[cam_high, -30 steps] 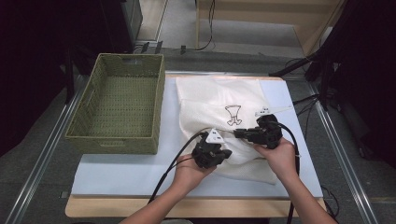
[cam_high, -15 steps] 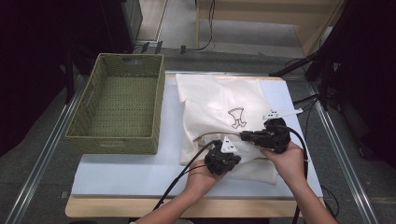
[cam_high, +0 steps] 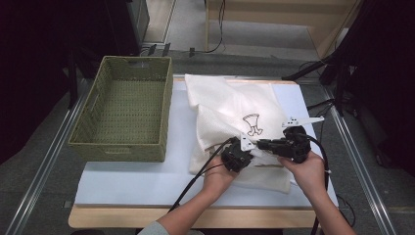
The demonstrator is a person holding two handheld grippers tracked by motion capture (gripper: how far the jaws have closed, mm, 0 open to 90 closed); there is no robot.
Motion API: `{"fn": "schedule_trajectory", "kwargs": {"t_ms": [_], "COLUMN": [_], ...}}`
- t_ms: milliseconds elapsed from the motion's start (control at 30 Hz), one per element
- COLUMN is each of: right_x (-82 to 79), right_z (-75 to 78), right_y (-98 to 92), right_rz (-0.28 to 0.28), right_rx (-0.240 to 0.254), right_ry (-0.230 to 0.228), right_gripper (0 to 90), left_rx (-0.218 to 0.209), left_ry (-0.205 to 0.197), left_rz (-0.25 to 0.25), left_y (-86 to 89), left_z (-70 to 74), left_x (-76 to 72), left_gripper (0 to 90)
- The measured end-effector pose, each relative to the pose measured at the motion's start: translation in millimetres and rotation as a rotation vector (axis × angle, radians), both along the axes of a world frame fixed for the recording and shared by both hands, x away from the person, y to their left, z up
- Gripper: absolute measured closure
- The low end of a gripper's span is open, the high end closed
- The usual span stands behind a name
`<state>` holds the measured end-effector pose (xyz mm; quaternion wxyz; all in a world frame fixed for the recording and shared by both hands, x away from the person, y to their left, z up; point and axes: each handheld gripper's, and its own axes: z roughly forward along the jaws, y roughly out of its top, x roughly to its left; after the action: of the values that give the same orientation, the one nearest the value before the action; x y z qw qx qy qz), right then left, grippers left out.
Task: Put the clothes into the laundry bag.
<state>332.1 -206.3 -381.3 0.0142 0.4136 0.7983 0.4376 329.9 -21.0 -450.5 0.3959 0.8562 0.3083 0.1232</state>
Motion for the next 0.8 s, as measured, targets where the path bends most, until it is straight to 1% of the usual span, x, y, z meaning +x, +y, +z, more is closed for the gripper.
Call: {"fn": "schedule_trajectory", "kwargs": {"t_ms": [133, 267, 367, 433, 500, 533, 567, 633, 733, 767, 800], "right_x": [3.1, 5.7, 5.6, 5.1, 6.0, 6.6, 7.2, 8.5, 10.4, 11.0, 11.7], "right_z": [-0.9, -2.7, -0.4, 1.8, 1.8, 1.3, 0.4, -1.8, -4.2, -5.1, -6.6], "right_y": [0.9, 1.9, 1.3, -1.5, -4.5, -5.3, -5.7, -5.2, -4.0, -3.5, -2.6], "right_rz": [-0.003, -0.009, -0.016, -0.028, -0.03, -0.031, -0.033, -0.032, -0.03, -0.027, -0.028], "right_rx": [0.004, 0.003, 0.009, 0.024, 0.04, 0.037, 0.032, 0.021, 0.023, 0.02, 0.018], "right_ry": [0.006, 0.012, -0.007, -0.013, -0.01, -0.004, 0.0, 0.006, 0.011, 0.012, 0.014], "right_gripper": [87.9, 88.3, 88.7, 88.9, 89.2, 89.3, 89.4, 89.5, 89.5, 89.5, 89.5], "left_rx": [-0.013, 0.004, -0.022, -0.021, -0.008, 0.001, 0.012, 0.013, 0.002, -0.005, -0.012], "left_ry": [-0.021, -0.035, -0.048, -0.057, -0.053, -0.042, -0.038, -0.035, -0.055, -0.053, -0.033], "left_rz": [0.028, 0.039, 0.05, 0.051, 0.048, 0.044, 0.05, 0.064, 0.091, 0.097, 0.101], "left_y": [-2.7, -4.1, -3.8, -3.3, -2.9, -2.4, -1.8, 0.1, 2.9, 4.0, 5.1], "left_z": [5.5, 12.6, 21.2, 24.0, 21.8, 18.9, 16.0, 12.3, 11.1, 9.5, 6.9], "left_x": [10.7, 23.4, 29.5, 33.3, 37.1, 39.7, 41.8, 44.8, 46.0, 47.3, 50.1], "left_gripper": [90.0, 90.0, 90.0, 90.0, 90.0, 90.0, 90.0, 90.0, 90.0, 90.0, 90.0]}}
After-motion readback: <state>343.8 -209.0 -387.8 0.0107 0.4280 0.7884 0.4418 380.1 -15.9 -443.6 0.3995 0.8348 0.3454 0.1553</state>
